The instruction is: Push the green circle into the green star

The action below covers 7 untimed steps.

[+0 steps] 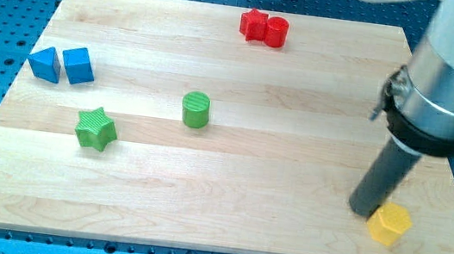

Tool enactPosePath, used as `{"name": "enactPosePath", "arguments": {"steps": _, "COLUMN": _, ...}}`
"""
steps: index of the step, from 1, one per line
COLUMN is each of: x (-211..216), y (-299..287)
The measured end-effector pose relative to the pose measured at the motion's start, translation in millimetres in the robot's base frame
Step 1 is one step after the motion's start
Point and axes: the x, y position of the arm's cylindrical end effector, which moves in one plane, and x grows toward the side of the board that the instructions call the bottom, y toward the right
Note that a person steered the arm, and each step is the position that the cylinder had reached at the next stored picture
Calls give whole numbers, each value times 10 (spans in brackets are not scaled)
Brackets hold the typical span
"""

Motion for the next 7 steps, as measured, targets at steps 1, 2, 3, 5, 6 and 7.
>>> {"name": "enactPosePath", "arguments": {"steps": 1, "x": 152, "y": -1012}}
{"name": "enactPosePath", "arguments": {"steps": 2, "x": 268, "y": -1684}}
{"name": "enactPosePath", "arguments": {"steps": 3, "x": 268, "y": -1684}}
{"name": "enactPosePath", "arguments": {"steps": 5, "x": 339, "y": -2981}}
{"name": "enactPosePath", "arguments": {"steps": 6, "x": -556, "y": -2177}}
{"name": "enactPosePath", "arguments": {"steps": 7, "x": -1335, "y": -1802}}
